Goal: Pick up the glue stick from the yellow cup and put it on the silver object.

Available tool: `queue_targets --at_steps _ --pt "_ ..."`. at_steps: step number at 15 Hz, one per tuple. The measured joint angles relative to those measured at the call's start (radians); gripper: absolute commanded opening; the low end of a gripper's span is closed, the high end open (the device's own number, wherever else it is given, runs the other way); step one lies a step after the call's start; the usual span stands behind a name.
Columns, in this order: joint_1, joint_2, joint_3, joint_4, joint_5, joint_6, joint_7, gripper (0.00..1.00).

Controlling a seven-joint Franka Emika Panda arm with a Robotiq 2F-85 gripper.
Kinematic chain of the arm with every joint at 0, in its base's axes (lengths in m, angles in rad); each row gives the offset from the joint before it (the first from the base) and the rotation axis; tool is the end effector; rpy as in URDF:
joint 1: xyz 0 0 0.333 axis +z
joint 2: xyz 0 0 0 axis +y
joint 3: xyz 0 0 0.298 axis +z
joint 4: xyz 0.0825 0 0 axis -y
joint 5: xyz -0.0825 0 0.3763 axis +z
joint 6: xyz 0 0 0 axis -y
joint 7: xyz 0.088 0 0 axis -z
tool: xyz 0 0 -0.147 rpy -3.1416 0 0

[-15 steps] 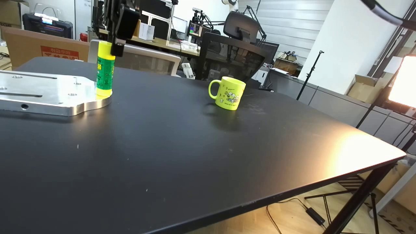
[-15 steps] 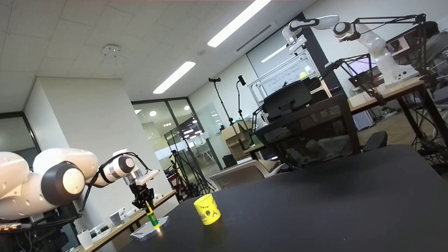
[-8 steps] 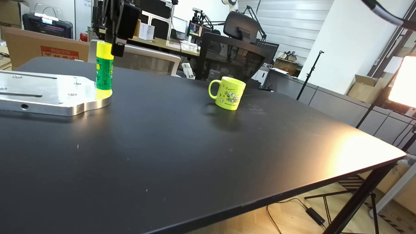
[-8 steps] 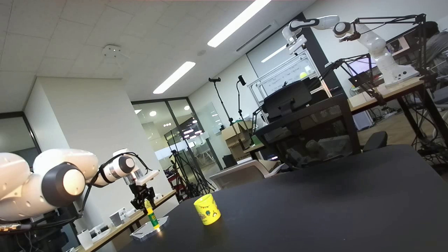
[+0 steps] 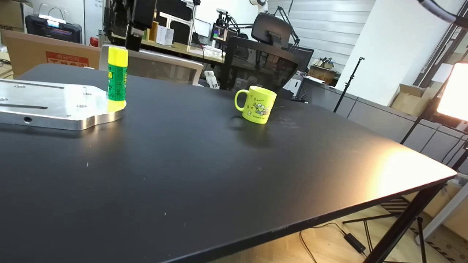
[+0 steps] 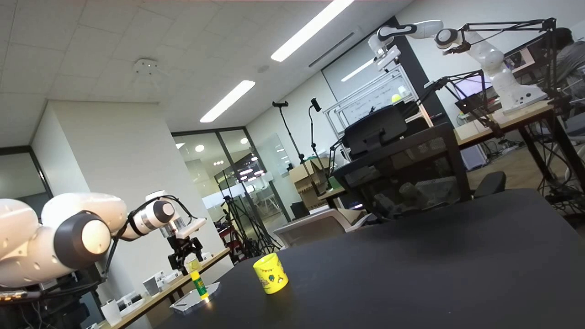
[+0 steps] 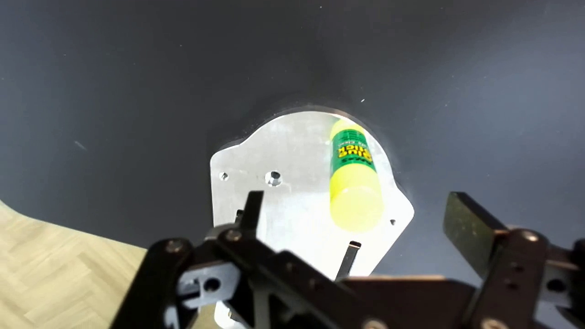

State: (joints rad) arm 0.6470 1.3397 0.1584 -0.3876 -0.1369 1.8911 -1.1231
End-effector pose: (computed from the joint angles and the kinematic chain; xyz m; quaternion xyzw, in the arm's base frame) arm 0.6222 0.5105 0.2155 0.6092 0.7885 0.0842 0.0083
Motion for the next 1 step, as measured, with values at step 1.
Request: queue_targets --at_steps 1 --pt "0.000 -0.002 0.000 0.004 0.002 -0.005 0.000 1.00"
